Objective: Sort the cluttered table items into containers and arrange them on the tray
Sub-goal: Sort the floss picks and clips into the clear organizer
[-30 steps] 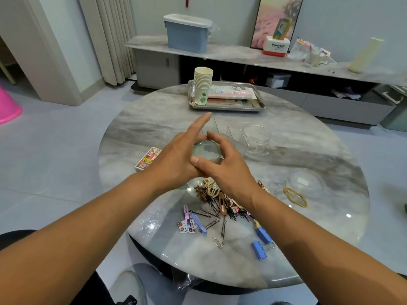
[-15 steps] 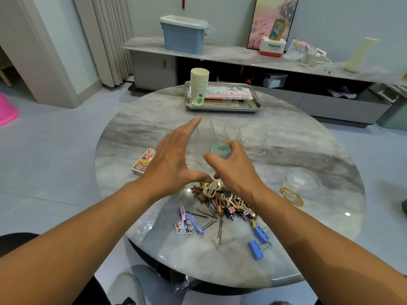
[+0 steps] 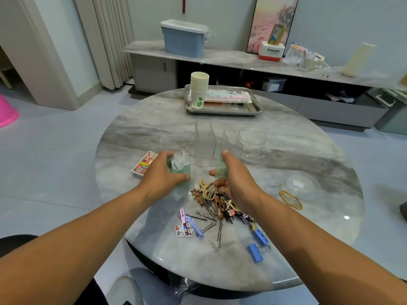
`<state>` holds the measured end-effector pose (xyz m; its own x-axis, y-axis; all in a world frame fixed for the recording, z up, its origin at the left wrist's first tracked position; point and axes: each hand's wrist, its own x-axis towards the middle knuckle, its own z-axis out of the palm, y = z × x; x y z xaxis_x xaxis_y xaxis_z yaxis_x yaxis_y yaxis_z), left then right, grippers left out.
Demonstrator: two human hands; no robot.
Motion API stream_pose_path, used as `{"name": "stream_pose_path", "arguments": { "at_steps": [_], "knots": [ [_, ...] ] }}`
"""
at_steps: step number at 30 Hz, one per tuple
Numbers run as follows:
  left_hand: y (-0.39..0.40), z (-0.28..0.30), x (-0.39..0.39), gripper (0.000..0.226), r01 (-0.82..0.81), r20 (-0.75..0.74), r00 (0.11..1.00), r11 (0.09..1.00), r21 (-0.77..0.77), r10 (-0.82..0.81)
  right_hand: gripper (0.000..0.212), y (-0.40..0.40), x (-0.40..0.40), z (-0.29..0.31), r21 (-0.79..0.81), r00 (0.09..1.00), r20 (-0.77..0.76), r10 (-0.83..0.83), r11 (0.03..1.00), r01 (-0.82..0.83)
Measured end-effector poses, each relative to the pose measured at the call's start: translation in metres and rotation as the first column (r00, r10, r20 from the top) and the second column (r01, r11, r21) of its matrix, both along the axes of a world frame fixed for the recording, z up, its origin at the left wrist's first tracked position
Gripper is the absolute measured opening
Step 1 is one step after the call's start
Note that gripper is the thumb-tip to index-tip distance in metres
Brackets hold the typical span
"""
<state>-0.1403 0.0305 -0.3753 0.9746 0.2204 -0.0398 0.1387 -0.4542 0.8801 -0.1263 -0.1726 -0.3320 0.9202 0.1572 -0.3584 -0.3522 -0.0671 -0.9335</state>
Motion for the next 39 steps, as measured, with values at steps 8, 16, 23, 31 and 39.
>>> {"name": "stream_pose_path", "arguments": {
  "at_steps": [8, 16, 23, 31, 39],
  "knots": [
    [-0.04, 0.029, -0.009, 0.073, 0.156, 0.147, 0.979, 0.983, -0.101, -0.14, 0.041, 0.008, -0.002, -0.005, -0.013, 0.989, 0.149, 0.006, 1.0, -0.004],
    [-0.046, 0.035, -0.018, 0.069, 0.203, 0.157, 0.972, 0.961, -0.186, -0.175, 0.05, 0.008, -0.01, -0.003, -0.113, 0.92, 0.39, -0.03, 0.99, 0.08],
    [-0.044, 0.03, -0.018, 0.064, 0.162, 0.137, 0.981, 0.962, -0.219, -0.135, 0.04, 0.006, -0.008, 0.0, -0.07, 0.899, 0.417, -0.13, 0.982, 0.174],
    [-0.049, 0.027, -0.019, 0.063, 0.237, 0.17, 0.964, 0.954, -0.183, -0.206, 0.06, 0.004, -0.015, 0.0, -0.23, 0.846, 0.527, 0.08, 0.972, 0.052],
    [-0.049, 0.031, -0.022, 0.068, 0.307, 0.201, 0.933, 0.952, -0.005, -0.3, 0.043, 0.002, -0.013, 0.002, -0.27, 0.859, 0.498, 0.118, 0.963, 0.024]
  ]
}}
